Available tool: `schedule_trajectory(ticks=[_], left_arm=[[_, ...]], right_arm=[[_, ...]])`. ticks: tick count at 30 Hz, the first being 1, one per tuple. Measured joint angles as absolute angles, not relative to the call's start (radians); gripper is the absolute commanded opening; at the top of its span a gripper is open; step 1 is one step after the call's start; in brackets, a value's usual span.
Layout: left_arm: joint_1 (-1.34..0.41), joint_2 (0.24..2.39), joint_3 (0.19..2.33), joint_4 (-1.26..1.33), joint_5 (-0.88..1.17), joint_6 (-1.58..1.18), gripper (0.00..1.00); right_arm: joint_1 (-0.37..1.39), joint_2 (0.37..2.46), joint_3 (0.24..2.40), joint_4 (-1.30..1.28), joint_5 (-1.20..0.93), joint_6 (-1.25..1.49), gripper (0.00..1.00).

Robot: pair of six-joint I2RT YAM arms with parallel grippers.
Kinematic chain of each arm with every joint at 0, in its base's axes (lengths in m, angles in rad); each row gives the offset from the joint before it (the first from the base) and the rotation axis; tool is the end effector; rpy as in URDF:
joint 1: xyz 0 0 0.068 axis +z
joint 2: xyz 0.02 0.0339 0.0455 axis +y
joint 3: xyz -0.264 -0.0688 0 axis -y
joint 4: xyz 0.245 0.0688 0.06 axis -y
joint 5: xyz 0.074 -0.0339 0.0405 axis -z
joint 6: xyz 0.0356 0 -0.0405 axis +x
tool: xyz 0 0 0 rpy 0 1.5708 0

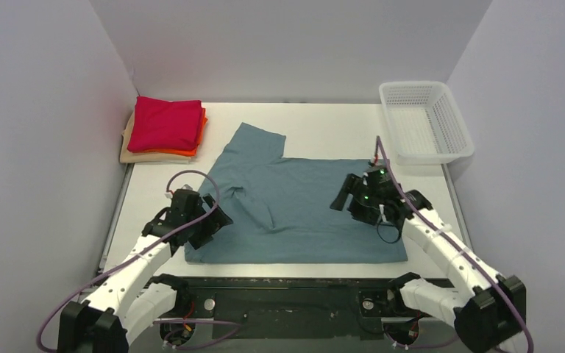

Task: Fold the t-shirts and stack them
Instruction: Fold the flattened tshirt in 1/3 of the way

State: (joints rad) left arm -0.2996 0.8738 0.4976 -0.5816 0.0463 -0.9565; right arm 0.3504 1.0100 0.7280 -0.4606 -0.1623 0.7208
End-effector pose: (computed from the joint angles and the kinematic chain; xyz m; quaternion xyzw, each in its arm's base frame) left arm 0.1557 -0.0498 0.1921 -0.3008 0.9044 -0.1951 0.2311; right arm 0.1971 0.0782 0.2527 0.1360 0.9029 0.2685 0.3070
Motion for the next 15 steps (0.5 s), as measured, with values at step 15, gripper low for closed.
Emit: schedule_trajectory(ticks=[15], left_arm=[[-0.251,0.944,0.429,-0.495,0.008,-0.933,0.96]], right_arm=[[0.763,1.859,1.189,0.028,-0.307,1.008,0.69]])
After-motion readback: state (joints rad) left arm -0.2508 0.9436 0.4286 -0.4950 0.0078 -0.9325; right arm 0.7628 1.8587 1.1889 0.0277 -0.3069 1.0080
